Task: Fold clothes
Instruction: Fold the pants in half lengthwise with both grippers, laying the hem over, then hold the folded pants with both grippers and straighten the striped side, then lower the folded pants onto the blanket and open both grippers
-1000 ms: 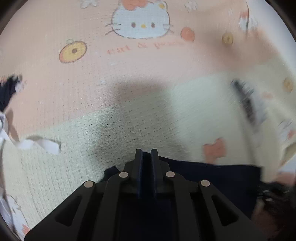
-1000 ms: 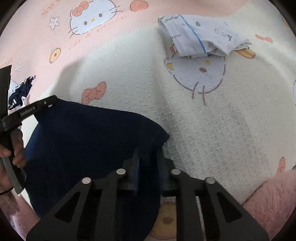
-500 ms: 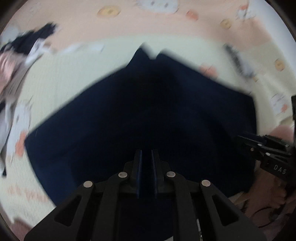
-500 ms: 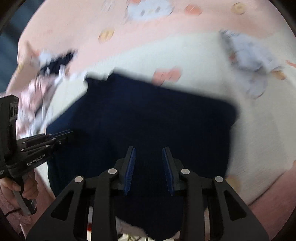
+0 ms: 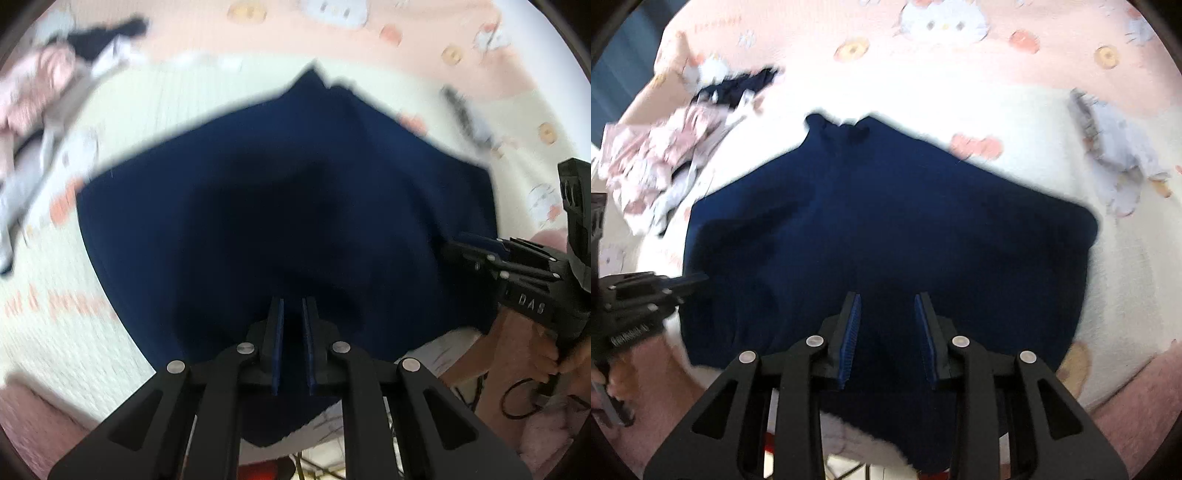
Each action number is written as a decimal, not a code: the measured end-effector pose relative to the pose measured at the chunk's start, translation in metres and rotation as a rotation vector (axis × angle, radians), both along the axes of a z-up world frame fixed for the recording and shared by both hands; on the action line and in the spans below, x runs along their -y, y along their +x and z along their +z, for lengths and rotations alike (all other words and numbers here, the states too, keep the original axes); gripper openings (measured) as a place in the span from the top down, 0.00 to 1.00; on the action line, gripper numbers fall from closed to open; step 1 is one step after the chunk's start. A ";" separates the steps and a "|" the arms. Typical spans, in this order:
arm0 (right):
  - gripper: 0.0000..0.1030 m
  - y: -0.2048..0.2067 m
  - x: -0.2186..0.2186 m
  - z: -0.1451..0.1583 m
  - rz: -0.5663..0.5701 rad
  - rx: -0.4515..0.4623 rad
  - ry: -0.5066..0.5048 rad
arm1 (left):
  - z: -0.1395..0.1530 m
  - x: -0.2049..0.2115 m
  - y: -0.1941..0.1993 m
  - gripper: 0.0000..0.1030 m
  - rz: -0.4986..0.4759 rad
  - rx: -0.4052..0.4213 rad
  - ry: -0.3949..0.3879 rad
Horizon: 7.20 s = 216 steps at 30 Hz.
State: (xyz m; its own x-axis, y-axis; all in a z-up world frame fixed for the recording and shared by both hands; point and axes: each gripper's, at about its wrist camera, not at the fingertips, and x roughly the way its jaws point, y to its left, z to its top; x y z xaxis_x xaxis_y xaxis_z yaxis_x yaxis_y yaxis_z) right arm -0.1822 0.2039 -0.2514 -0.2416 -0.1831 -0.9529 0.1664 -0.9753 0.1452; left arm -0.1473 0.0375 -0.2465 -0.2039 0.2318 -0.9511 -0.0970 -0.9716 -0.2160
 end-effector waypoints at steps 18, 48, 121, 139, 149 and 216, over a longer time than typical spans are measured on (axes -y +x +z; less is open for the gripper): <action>0.69 0.021 -0.027 0.011 -0.155 0.054 -0.025 | 0.011 0.039 0.039 0.83 0.164 0.080 0.122; 0.88 0.034 -0.066 -0.009 -0.413 0.134 -0.181 | -0.011 0.049 0.037 0.82 0.198 0.071 0.177; 0.62 0.016 -0.036 0.047 -0.098 0.056 -0.288 | 0.019 0.029 0.006 0.91 0.121 0.062 0.397; 0.62 0.012 0.074 0.021 0.267 0.091 -0.128 | -0.027 0.093 0.065 0.90 0.303 0.119 0.265; 0.50 0.001 0.038 0.020 0.131 0.134 -0.277 | -0.041 0.101 0.075 0.64 0.410 0.134 0.319; 0.68 -0.062 0.083 0.044 0.218 -0.093 -0.074 | 0.017 0.104 0.012 0.91 0.438 -0.195 -0.073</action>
State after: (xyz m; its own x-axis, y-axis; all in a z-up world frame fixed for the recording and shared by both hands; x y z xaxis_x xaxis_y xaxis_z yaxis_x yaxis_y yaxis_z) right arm -0.2443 0.1207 -0.2069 -0.2744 -0.3088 -0.9107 0.3881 -0.9021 0.1889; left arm -0.1351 -0.0663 -0.2294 -0.4435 0.0183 -0.8961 0.2928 -0.9420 -0.1642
